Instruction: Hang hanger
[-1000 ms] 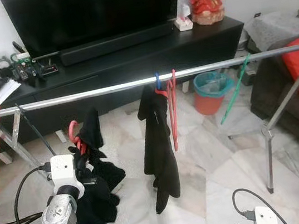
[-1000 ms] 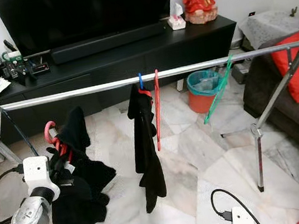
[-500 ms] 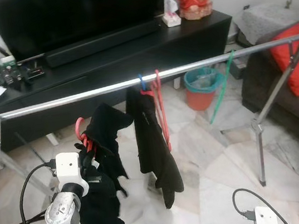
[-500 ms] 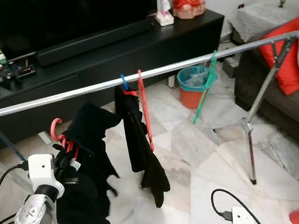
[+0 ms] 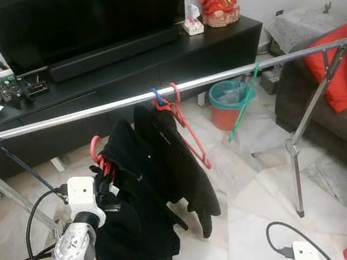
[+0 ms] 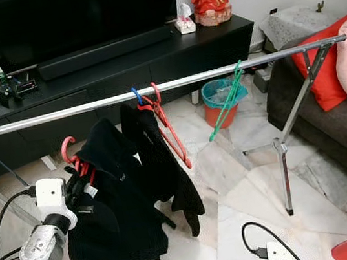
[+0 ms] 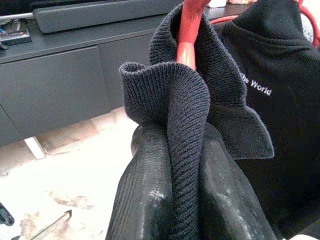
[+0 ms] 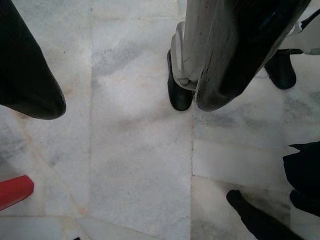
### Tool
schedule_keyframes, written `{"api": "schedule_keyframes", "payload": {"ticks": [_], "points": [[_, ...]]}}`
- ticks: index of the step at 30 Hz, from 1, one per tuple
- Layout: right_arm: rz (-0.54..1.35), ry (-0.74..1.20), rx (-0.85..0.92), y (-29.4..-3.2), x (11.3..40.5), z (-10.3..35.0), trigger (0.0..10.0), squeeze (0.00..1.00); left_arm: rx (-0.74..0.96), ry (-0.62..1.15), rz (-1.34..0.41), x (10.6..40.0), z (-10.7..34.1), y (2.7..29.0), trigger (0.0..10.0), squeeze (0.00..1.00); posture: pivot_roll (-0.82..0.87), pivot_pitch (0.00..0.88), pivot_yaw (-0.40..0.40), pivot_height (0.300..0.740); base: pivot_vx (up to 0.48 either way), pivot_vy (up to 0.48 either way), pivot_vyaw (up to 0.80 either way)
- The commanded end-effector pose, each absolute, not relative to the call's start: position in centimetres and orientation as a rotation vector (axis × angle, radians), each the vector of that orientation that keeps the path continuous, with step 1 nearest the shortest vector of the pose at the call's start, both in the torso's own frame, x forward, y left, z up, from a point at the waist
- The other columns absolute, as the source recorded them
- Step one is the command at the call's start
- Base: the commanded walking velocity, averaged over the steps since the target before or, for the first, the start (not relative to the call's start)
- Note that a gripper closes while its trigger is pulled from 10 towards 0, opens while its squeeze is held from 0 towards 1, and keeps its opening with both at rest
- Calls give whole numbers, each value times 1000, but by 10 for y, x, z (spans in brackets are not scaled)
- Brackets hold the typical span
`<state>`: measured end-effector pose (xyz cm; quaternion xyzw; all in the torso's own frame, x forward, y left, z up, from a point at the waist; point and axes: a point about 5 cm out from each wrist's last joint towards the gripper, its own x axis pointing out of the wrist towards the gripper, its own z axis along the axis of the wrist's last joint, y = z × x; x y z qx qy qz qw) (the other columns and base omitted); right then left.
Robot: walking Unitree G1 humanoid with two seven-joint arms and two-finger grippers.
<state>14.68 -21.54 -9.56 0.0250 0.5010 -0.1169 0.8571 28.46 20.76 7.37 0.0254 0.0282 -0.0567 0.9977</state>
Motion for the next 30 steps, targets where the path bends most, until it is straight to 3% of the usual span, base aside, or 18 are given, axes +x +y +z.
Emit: {"api": "schedule_keyframes", "payload": {"ticks": [1, 30], "points": [[-231, 1067, 33, -217, 146, -96, 10000, 0, 55, 3, -114, 289, 87, 208, 10000, 0, 47, 0, 0, 728, 0, 0, 0], [-228, 1057, 60, -217, 147, -95, 10000, 0, 59, 10, -112, 290, 87, 210, 10000, 0, 47, 0, -2, 728, 258, 0, 0]]}}
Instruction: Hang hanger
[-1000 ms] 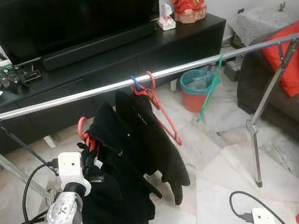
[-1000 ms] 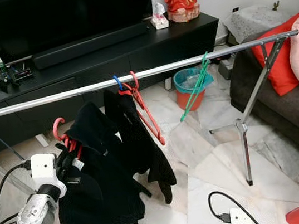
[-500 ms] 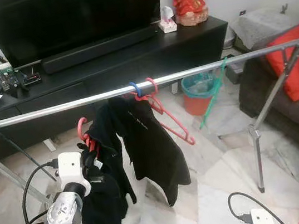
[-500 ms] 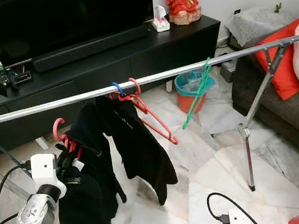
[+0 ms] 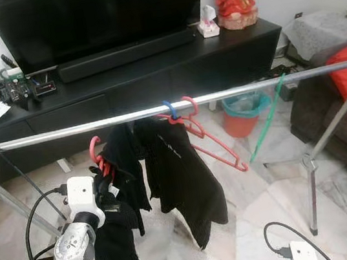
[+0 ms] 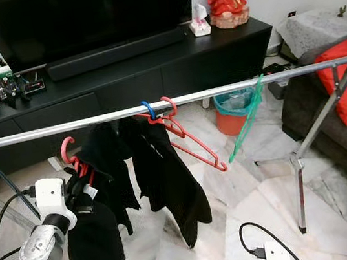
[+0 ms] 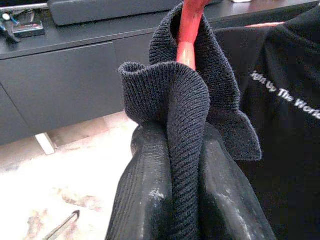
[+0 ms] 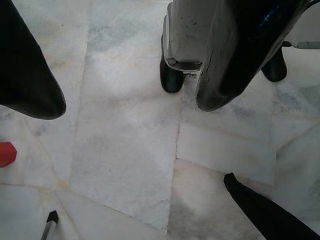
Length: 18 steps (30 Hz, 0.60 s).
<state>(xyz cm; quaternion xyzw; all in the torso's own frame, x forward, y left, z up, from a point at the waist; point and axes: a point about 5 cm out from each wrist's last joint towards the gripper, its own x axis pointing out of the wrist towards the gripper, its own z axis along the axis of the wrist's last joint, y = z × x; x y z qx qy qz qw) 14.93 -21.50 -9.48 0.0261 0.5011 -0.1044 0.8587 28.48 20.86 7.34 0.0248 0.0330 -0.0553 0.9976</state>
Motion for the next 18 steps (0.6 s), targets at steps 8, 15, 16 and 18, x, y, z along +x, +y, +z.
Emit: {"api": "schedule_keyframes", "payload": {"ticks": [8, 15, 16, 18], "points": [[-224, 1059, 58, -217, 147, -95, 10000, 0, 56, 13, -113, 289, 86, 209, 10000, 0, 47, 0, -3, 728, 389, 0, 0], [-224, 1059, 58, -217, 147, -95, 10000, 0, 56, 15, -119, 289, 86, 209, 10000, 0, 47, 0, -3, 728, 349, 0, 0], [-223, 1059, 58, -217, 147, -95, 10000, 0, 55, 15, -121, 289, 86, 209, 10000, 0, 47, 0, -3, 728, 244, 0, 0], [-223, 1059, 59, -217, 147, -95, 10000, 0, 55, 17, -132, 289, 86, 208, 10000, 0, 47, 0, -3, 728, 0, 0, 0]]}}
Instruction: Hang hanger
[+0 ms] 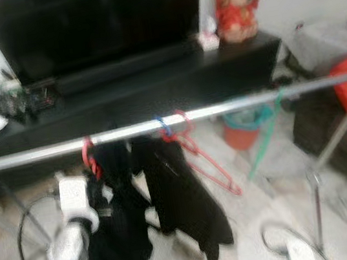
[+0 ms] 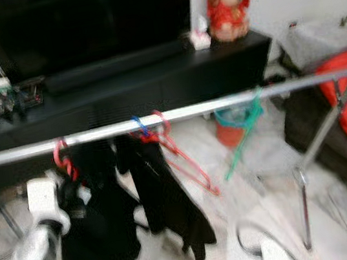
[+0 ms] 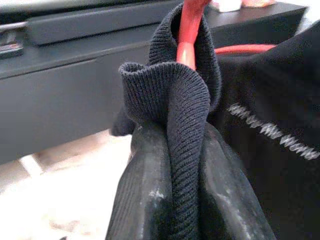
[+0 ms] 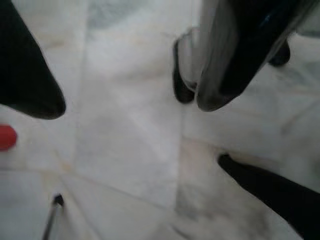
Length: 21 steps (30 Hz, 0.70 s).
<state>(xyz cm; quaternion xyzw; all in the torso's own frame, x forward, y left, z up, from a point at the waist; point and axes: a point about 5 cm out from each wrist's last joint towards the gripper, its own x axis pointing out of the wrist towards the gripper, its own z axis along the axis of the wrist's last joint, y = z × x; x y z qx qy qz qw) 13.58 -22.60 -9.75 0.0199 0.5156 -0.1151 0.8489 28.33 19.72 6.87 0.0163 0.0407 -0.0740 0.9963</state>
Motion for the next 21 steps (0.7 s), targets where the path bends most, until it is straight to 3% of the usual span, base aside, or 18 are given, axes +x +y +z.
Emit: {"api": "schedule_keyframes", "payload": {"ticks": [1, 21], "points": [[-223, 1059, 59, -217, 147, -95, 10000, 0, 55, 17, -132, 289, 86, 208, 10000, 0, 47, 0, -3, 728, 0, 0, 0], [-238, 1038, 75, -217, 148, -95, 10000, 0, 64, 67, -191, 291, 81, 201, 10000, 0, 48, 0, -2, 728, 0, 0, 0]]}}
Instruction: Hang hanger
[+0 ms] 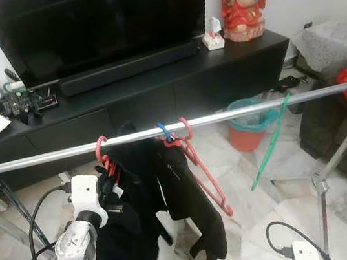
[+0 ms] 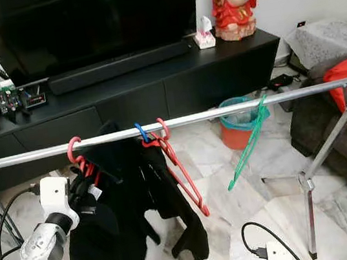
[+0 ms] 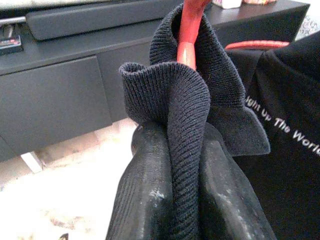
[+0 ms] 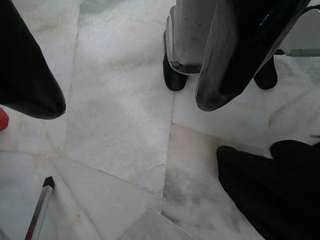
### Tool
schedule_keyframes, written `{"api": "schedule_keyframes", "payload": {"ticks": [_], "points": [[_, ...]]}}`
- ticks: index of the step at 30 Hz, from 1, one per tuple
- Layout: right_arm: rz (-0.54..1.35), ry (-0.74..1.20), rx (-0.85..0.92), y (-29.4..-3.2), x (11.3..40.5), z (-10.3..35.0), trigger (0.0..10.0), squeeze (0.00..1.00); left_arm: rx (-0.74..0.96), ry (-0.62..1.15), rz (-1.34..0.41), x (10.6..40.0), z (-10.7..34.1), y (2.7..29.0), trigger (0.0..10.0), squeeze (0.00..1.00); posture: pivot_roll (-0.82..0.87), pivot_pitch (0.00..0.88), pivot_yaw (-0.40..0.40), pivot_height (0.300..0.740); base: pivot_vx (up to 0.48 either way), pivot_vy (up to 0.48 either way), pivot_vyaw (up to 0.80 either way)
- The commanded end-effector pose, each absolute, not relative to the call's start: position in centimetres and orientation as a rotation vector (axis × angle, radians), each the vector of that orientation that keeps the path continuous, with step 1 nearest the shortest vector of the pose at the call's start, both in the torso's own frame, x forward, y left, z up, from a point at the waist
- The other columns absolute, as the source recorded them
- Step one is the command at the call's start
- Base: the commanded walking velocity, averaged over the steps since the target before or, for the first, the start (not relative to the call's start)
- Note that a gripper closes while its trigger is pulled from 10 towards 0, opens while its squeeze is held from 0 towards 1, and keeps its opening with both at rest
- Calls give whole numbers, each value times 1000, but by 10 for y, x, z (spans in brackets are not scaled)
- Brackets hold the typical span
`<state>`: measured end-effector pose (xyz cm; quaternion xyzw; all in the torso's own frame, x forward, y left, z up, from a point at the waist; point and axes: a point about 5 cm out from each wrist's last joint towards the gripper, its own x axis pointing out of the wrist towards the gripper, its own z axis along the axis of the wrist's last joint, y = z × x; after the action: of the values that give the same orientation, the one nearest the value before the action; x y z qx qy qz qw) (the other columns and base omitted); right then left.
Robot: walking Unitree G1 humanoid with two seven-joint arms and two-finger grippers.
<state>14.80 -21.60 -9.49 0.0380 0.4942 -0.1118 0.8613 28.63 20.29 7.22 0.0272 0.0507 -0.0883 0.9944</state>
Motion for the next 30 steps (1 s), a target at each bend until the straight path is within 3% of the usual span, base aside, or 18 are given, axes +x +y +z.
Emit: {"api": "schedule_keyframes", "payload": {"ticks": [1, 8, 14, 22, 30], "points": [[-237, 1039, 75, -217, 148, -95, 10000, 0, 81, 77, -201, 293, 81, 199, 10000, 0, 50, 0, -5, 728, 0, 0, 0], [-234, 1036, 73, -216, 149, -95, 10000, 0, 171, 171, -144, 314, 75, 197, 10000, 0, 48, 0, 3, 728, 0, 0, 0], [-239, 1024, 87, -214, 151, -94, 10000, 0, 165, 151, -164, 330, 83, 184, 10000, 0, 34, 0, 0, 728, 0, 0, 0], [-234, 1019, 77, -218, 152, -93, 10000, 0, 190, 195, -164, 338, 79, 171, 10000, 0, 26, 0, -23, 728, 0, 0, 0], [-228, 1011, 76, -220, 153, -92, 10000, 0, 227, 292, -148, 330, 60, 177, 10000, 0, 23, 0, -36, 728, 0, 0, 0]]}}
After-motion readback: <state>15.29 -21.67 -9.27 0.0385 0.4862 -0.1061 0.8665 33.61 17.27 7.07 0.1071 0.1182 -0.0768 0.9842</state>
